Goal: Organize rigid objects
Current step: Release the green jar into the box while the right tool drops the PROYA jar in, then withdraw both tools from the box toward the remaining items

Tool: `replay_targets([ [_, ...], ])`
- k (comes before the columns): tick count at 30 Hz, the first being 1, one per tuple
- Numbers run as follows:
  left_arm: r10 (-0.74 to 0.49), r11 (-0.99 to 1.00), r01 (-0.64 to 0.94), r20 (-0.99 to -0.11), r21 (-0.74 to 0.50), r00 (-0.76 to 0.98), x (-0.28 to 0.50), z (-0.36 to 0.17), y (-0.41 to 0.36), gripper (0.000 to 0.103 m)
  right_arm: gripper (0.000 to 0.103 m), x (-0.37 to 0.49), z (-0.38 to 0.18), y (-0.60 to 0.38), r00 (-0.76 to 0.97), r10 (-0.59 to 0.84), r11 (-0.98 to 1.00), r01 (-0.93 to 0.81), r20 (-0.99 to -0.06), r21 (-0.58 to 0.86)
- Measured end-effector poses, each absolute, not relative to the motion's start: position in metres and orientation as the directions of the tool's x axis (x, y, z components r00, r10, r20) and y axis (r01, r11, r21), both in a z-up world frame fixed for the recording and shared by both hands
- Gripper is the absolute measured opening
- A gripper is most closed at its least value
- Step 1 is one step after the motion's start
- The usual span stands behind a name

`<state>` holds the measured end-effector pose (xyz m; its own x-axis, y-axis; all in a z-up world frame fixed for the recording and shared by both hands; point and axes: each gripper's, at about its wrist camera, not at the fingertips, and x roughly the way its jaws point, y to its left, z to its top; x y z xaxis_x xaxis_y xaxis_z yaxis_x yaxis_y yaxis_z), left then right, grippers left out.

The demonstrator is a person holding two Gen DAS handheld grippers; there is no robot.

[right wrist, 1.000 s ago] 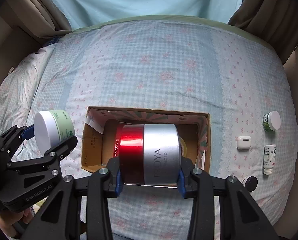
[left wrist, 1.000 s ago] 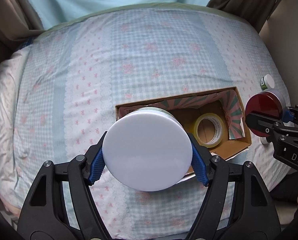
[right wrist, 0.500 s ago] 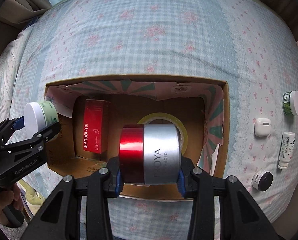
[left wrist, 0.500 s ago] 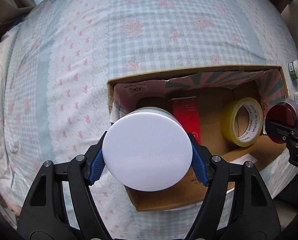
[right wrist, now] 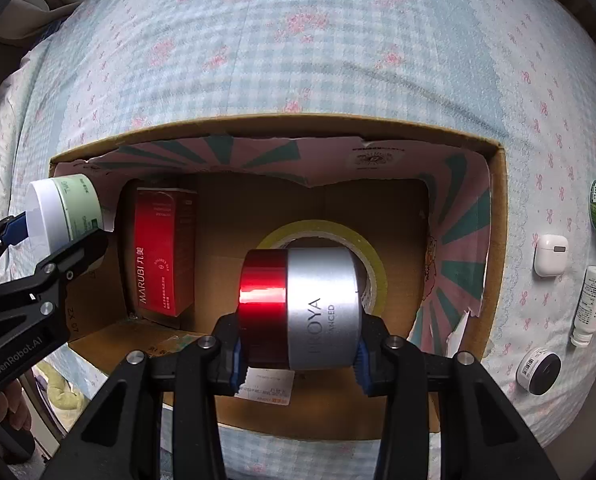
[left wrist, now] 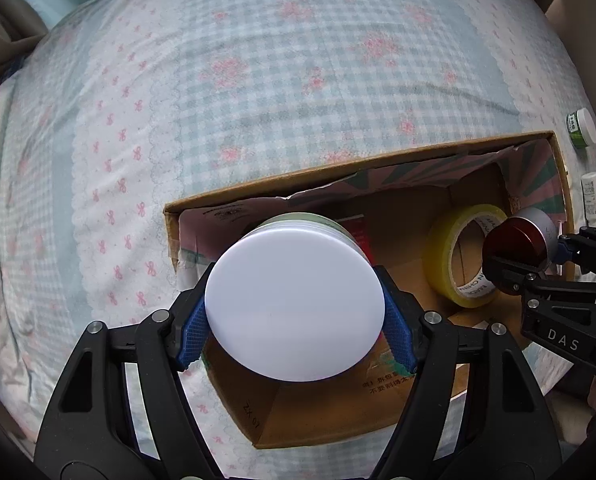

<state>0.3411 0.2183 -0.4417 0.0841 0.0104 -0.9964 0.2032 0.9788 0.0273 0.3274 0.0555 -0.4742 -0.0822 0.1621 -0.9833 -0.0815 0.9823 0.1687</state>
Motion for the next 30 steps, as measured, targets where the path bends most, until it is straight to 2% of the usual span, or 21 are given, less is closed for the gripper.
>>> replay_targets([
  [3, 0.009, 0.977, 0.210, -0.996, 0.026, 0.084, 0.343, -0.440, 0.216, 0.073, 0.038, 0.330, -0.477, 0.058, -0.082, 0.164, 0.981, -0.087, -0.983, 0.171],
  [4, 0.003, 0.977, 0.210, -0.995, 0.023, 0.096, 0.342, -0.436, 0.215, 0.090, 0.039, 0.330, -0.476, 0.058, -0.080, 0.165, 0.981, -0.089, -0.983, 0.172],
  [5, -0.002, 0.977, 0.212, -0.994, 0.021, 0.108, 0.342, -0.431, 0.214, 0.102, 0.043, 0.329, -0.475, 0.058, -0.068, 0.170, 0.981, -0.085, -0.983, 0.175],
  [6, -0.009, 0.977, 0.214, -0.992, 0.018, 0.124, 0.341, -0.427, 0.213, 0.103, 0.051, 0.329, -0.473, 0.056, -0.058, 0.177, 0.981, -0.076, -0.983, 0.181],
  [7, -0.015, 0.977, 0.214, -0.992, 0.013, 0.127, 0.340, -0.423, 0.213, 0.103, 0.081, 0.329, -0.472, 0.057, -0.053, 0.182, 0.981, -0.065, -0.982, 0.185],
  [8, -0.018, 0.977, 0.211, -0.992, 0.009, 0.127, 0.338, -0.421, 0.214, 0.103, 0.100, 0.328, -0.472, 0.055, -0.050, 0.160, 0.985, -0.056, -0.986, 0.163],
  [9, -0.010, 0.978, 0.207, -0.992, 0.016, 0.126, 0.336, -0.420, 0.216, 0.103, 0.103, 0.327, -0.472, 0.052, -0.051, 0.164, 0.985, -0.050, -0.985, 0.166],
  [14, 0.002, 0.981, 0.193, -0.993, 0.025, 0.119, 0.324, -0.415, 0.225, 0.103, 0.103, 0.320, -0.471, 0.038, -0.045, 0.223, 0.975, 0.026, -0.974, 0.222],
  [22, 0.005, 0.984, 0.175, -0.985, 0.036, 0.175, 0.308, -0.385, 0.231, 0.103, 0.103, 0.309, -0.446, 0.032, 0.029, 0.225, 0.974, 0.022, -0.974, 0.226],
  [30, 0.041, 0.987, 0.135, -0.958, 0.083, 0.285, 0.276, -0.331, 0.242, 0.103, 0.103, 0.291, -0.391, 0.042, 0.125, 0.226, 0.974, 0.001, -0.966, 0.227],
])
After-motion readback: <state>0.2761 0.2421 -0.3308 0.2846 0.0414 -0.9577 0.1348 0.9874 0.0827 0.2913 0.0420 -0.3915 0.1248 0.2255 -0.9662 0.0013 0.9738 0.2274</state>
